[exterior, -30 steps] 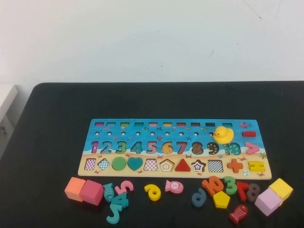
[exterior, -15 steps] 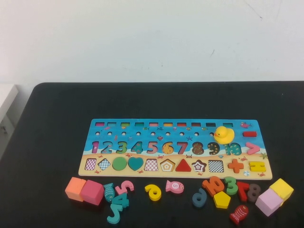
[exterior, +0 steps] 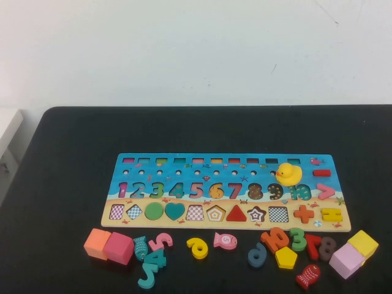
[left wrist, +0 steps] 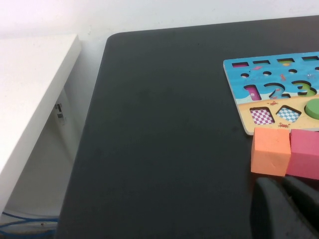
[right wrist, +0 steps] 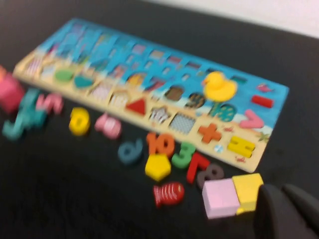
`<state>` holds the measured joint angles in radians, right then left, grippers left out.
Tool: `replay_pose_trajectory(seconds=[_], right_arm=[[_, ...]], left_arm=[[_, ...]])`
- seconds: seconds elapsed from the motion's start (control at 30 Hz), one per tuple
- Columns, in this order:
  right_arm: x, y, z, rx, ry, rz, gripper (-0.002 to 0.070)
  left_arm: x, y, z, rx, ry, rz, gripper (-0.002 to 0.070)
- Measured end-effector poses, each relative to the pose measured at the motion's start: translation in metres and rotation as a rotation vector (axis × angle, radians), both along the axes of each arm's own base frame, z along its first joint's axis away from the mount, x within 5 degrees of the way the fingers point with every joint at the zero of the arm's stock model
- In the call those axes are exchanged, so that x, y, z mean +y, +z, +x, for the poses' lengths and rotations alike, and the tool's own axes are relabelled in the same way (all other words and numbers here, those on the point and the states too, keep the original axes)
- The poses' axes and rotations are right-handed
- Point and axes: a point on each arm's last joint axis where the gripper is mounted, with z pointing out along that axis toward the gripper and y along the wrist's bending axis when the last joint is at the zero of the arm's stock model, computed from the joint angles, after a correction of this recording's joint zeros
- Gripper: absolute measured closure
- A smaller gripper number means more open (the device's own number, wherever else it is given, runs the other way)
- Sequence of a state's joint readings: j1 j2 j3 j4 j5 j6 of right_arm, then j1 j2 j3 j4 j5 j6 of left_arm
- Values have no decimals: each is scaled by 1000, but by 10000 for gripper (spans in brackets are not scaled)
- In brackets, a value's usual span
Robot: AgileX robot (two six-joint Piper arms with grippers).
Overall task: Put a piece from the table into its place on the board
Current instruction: Pick up the "Pentagon"
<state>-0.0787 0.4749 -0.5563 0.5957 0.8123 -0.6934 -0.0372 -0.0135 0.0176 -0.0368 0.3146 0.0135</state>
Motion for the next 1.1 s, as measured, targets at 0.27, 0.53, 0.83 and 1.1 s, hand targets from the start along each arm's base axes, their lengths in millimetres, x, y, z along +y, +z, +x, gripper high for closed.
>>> replay_pose_trajectory(seconds=[0.27,0.53,0.83,1.1], right_arm=[[7,51,61,173,311,-158,657],[57,43,111,405,474,-408,657],[125,-23,154,627,321,-578,657],[148,-83,183,756,176,-526,653]], left_arm=[[0,0,0,0,0,0,677],[0,0,0,0,0,0,677],[0,0,0,0,0,0,677],[0,0,0,0,0,0,677]])
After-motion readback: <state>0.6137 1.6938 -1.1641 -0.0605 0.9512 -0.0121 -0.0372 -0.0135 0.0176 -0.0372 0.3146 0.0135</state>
